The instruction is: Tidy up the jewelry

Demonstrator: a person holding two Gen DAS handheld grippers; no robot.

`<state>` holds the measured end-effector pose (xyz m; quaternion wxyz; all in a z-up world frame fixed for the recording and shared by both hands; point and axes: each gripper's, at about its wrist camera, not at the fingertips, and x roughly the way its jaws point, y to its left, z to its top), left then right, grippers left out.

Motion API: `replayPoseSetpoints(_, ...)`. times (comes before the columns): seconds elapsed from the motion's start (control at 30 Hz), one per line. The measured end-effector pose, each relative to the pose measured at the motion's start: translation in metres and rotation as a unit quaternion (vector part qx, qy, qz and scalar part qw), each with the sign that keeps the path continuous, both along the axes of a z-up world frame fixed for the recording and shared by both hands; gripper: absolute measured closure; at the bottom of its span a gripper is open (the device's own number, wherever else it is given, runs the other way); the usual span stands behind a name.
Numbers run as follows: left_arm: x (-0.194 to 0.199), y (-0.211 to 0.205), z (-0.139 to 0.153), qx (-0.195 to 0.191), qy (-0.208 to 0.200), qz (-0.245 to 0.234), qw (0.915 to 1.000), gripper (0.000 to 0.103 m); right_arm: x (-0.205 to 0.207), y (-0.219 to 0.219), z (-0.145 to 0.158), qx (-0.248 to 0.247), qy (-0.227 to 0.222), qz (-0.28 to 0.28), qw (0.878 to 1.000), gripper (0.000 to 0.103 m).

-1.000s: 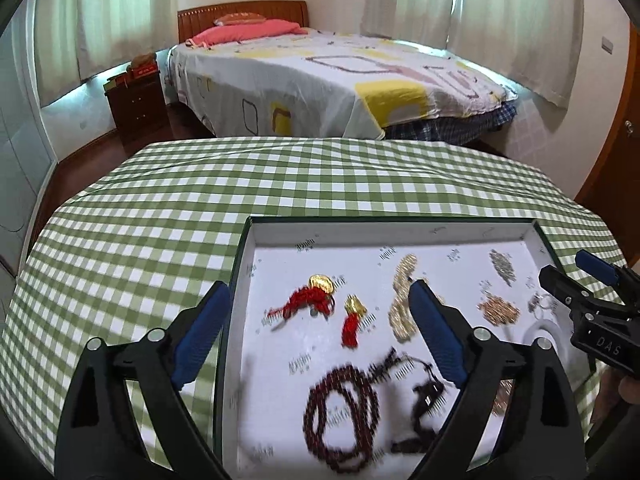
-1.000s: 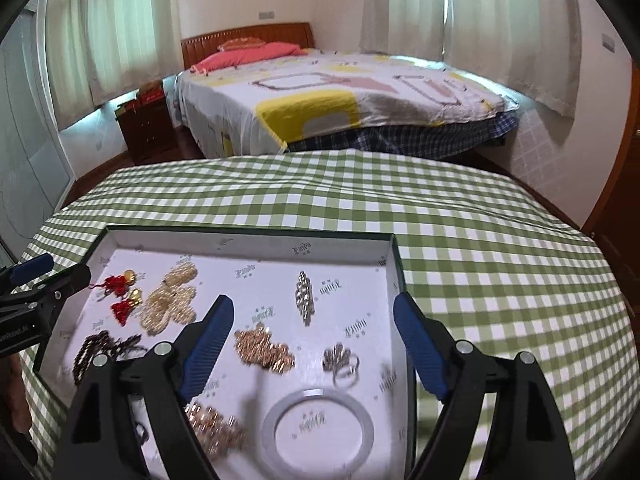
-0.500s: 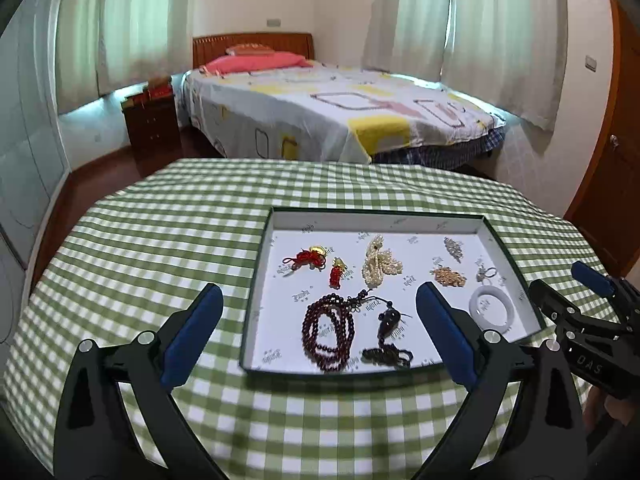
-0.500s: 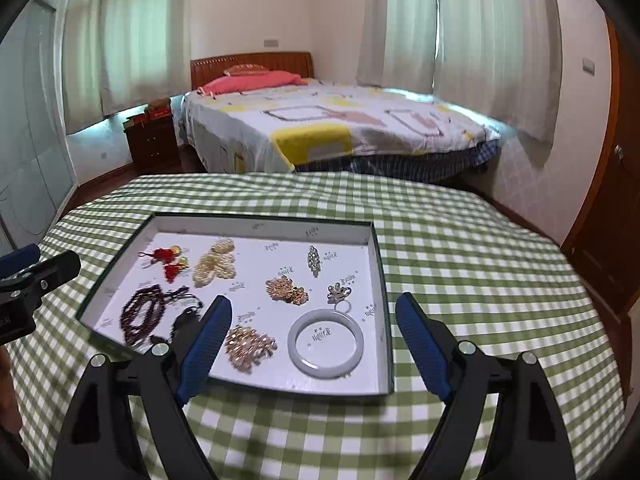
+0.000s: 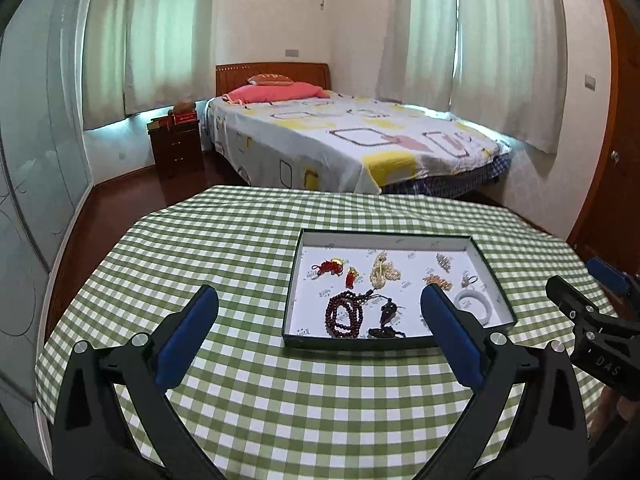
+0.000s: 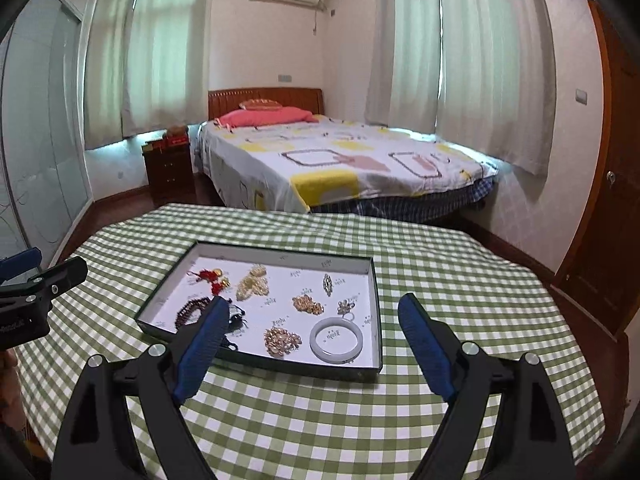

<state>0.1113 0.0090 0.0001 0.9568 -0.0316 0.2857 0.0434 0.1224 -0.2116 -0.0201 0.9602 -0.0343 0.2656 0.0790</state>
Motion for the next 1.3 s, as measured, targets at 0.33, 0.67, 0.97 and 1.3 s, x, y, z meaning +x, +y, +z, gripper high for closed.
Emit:
replayPoseSetpoints(0.33,-0.034,-0.003,0.021,0.006,-0.032,-0.005,0.9995,0.004,-0.031,-0.003,0.021,0.003,-0.03,-0.003,1.0,0.019)
replayPoseSetpoints(0.67,-0.046,-0.007,0.028,0.01,-0.046,-0.011,0.9988,0.004,-0.045,-0.005,0.027,0.002,-0.042,-0.01,0.999,0.019)
replayPoseSetpoints(0.97,-0.052,-0.005,0.029,0.009,-0.051,-0.008,0.9986,0.004,-0.05,-0.005,0.031,0.002,-0.047,-0.011,0.999,0.019)
replayPoseSetpoints(1.3,-0.054,-0.006,0.03,0.01,-0.054,-0.009,0.9985,0.004,-0.051,-0.007,0.034,0.001,-0.052,-0.012,0.999,0.019)
